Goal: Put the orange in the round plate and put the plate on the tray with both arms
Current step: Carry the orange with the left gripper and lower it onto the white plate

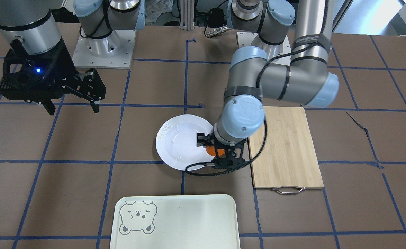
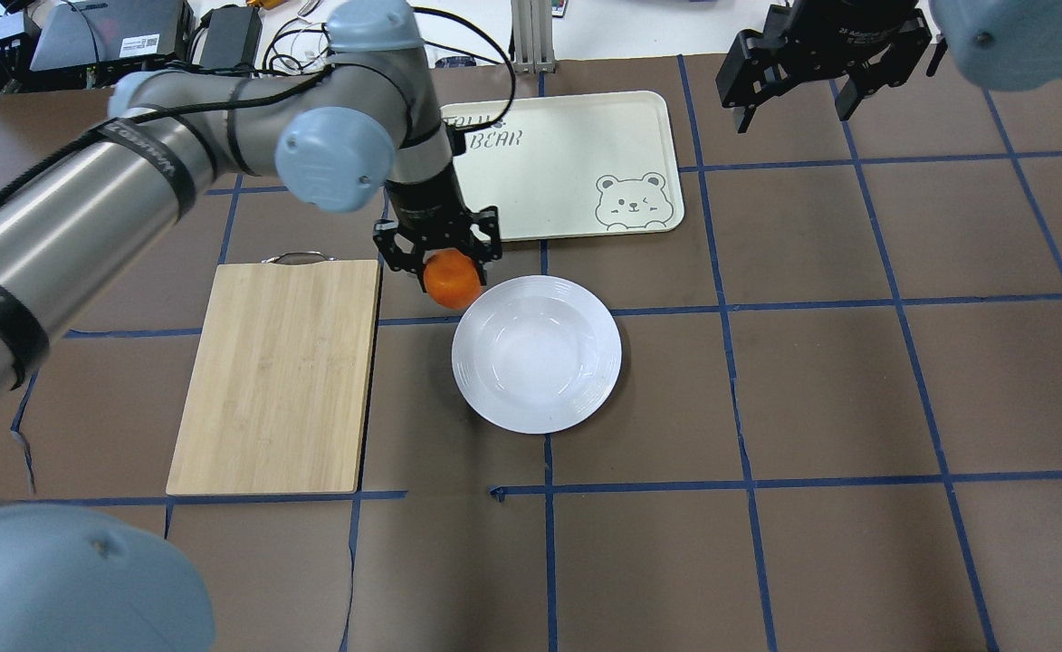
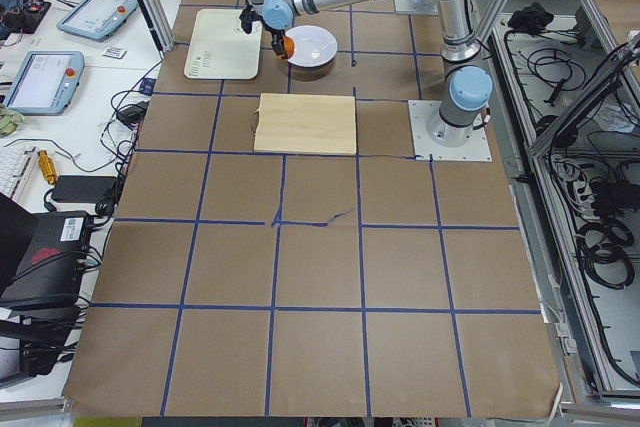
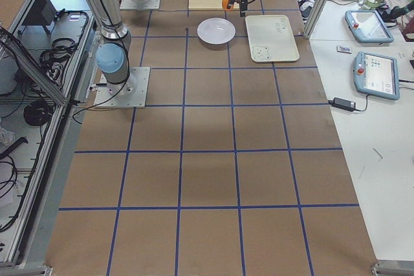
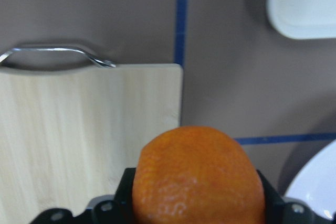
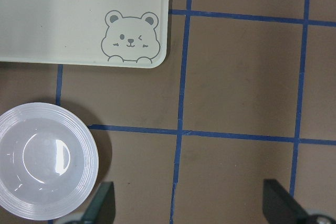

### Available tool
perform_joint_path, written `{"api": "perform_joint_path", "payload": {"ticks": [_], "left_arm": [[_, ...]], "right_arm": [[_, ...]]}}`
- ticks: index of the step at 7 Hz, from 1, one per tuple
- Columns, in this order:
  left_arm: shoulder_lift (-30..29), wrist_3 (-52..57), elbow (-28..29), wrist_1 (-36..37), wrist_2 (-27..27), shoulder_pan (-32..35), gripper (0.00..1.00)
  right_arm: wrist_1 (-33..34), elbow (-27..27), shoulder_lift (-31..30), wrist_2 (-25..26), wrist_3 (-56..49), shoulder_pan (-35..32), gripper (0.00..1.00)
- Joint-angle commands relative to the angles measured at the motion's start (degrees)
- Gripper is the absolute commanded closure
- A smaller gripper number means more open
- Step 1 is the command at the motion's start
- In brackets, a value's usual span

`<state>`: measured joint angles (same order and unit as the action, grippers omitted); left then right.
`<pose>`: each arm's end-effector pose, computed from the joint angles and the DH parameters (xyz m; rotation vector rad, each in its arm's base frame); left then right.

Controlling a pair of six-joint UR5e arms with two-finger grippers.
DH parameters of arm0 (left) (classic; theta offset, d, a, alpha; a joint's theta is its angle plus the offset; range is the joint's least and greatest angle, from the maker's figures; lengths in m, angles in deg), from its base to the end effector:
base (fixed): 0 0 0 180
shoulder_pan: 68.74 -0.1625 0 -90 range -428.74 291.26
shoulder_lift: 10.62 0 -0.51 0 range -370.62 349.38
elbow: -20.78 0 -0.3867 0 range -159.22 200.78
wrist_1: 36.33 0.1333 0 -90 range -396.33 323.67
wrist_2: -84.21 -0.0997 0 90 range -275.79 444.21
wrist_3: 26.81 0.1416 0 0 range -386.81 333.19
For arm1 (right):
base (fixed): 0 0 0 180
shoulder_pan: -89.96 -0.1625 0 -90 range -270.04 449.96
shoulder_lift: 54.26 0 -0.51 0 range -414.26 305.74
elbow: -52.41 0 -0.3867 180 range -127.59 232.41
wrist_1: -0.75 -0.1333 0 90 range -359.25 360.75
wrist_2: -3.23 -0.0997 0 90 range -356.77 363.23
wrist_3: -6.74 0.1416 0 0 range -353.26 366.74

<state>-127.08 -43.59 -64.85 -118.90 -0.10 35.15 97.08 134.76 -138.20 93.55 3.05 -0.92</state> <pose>-0.2982 -0.5921 0.3121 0.0975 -3.0836 -0.4233 0.1411 -0.5566 0.5539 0.1240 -3.1227 0.2161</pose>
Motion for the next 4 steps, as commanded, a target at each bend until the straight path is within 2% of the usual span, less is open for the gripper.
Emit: {"api": "perform_joint_path", "payload": {"ticks": [1, 3, 4], "left_arm": [[-3.14, -8.68, -2.25, 4.6, 1.07, 4.48, 0.89], [-4.12, -9.24, -4.98, 4.97, 2.39, 4.48, 0.0], [-3.17, -9.24, -4.56, 4.97, 2.31, 4.48, 0.0]], "right_arm": [[0.0, 0.0, 0.0, 0.03, -0.08, 0.26, 0.0], [-0.09, 0.0, -0.44, 0.03, -0.08, 0.09, 0.0], [-0.09, 0.0, -0.35, 0.03, -0.08, 0.17, 0.0]]}}
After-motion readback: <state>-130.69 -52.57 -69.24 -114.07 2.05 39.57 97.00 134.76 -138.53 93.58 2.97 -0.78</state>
